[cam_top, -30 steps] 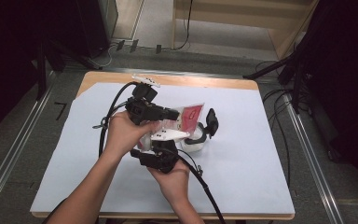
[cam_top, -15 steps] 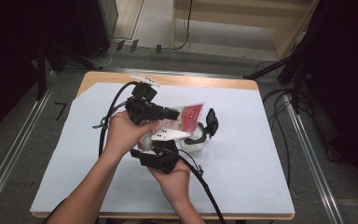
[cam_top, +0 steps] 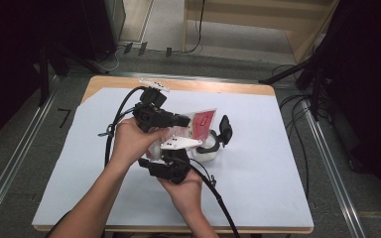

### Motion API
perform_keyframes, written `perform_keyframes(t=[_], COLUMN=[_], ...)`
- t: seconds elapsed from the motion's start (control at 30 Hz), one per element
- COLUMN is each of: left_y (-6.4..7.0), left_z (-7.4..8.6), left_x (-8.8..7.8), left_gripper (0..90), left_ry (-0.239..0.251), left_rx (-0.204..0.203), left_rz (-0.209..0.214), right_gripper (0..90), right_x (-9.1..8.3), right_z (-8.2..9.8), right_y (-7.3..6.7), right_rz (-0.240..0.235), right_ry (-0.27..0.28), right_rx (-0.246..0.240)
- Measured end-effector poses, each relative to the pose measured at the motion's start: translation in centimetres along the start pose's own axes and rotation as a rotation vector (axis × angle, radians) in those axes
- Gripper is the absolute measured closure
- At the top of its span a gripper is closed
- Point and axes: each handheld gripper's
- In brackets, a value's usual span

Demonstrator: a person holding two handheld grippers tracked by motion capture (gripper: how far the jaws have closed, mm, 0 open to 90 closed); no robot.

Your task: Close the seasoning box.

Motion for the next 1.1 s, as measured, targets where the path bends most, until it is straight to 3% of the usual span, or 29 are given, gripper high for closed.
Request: perform_keyframes(t=[0.27, 1.1], left_y=[0.06, -0.07], left_z=[-0.04, -0.3], left_x=[-0.08, 0.55], left_gripper=[83.7, 83.3], left_ry=[-0.002, 0.014], left_rx=[0.005, 0.0], left_rz=[-0.015, -0.006], right_gripper=[62.8, 62.8], right_x=[0.03, -0.01], right_z=[-0.16, -0.13], right_y=[0.07, 0.5], right_rz=[-0.009, -0.009], right_ry=[-0.003, 0.004], right_rx=[-0.001, 0.022])
Point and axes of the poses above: each handheld gripper's, and its own axes: x roughly forward along the jaws, z roughly out of its underside, y roughly to its right, and after that the axes turned 14 degrees about -y, right-handed
